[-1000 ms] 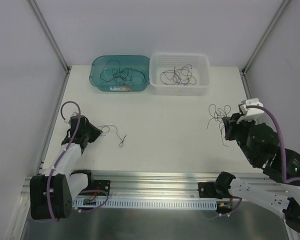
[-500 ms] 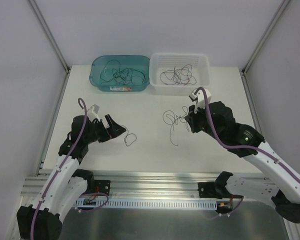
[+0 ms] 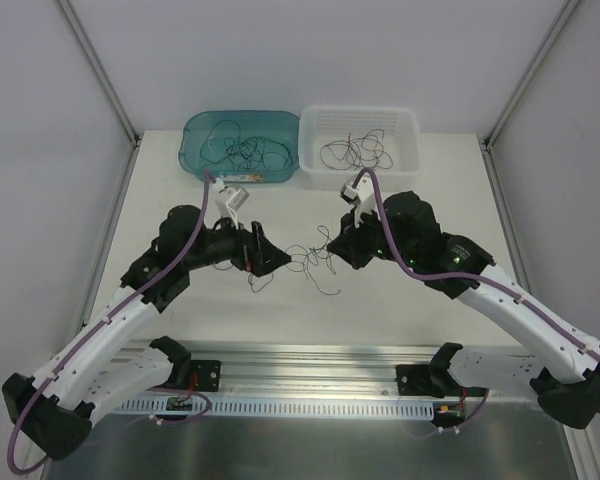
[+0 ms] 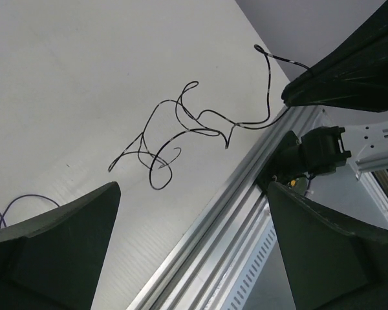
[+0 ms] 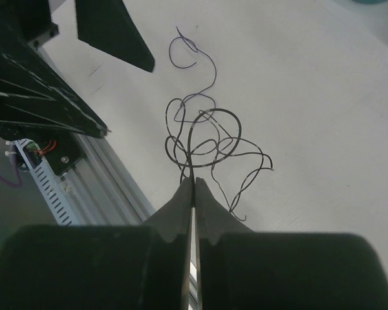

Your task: Untangle the cables

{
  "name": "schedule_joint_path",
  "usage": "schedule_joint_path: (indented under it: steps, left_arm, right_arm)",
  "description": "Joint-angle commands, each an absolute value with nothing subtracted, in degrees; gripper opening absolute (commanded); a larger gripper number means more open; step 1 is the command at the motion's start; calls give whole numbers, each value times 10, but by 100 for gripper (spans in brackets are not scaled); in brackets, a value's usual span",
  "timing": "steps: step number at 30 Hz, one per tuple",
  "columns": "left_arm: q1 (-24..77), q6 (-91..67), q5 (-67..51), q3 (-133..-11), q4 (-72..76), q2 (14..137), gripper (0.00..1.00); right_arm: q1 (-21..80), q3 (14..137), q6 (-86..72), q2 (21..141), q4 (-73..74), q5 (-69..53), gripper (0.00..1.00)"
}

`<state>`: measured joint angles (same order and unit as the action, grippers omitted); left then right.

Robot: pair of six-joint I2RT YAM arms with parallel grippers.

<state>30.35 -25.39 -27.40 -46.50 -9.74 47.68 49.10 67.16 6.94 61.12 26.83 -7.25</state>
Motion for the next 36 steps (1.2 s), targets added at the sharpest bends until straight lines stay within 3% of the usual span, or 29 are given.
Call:
schedule_joint_path:
  steps: [1, 8, 15, 19, 20, 22, 23, 26, 32, 33, 35, 36]
  left_arm:
    - [352, -207, -233, -490, -62, 515, 99]
    - [403, -160, -237, -506, -39, 575, 95]
    - [419, -151, -210, -505, -29, 613, 79]
    - [422, -151, -205, -500, -23, 628, 62]
    - [423, -153, -205, -498, -21, 628, 48]
    - [424, -153, -202, -497, -16, 630, 35]
    - [424, -154, -200, -496, -15, 631, 21]
    - [424, -154, -190, -497, -14, 626, 4]
    - [423, -160, -146, -509, -14, 603, 0]
    - [423, -161, -128, -513, -14, 601, 0]
    - [423, -160, -106, -526, -14, 596, 0]
    - [422, -159, -85, -533, -14, 595, 0]
  right_arm:
    - [490, 666, 56, 607, 212, -134, 1]
    - [490, 654, 54, 607, 191, -156, 1]
    - [490, 643, 54, 599, 178, -163, 1]
    - [489, 635, 57, 590, 177, -159, 1]
    - [489, 633, 58, 587, 178, -156, 1]
    - [489, 627, 59, 584, 178, -154, 1]
    - [489, 626, 60, 581, 178, -150, 1]
    - [488, 618, 59, 577, 180, -141, 1]
    - [489, 606, 61, 562, 194, -106, 1]
    - [488, 605, 61, 556, 198, -101, 2]
    - [488, 604, 63, 549, 208, -85, 20]
    - [489, 603, 63, 546, 212, -81, 44]
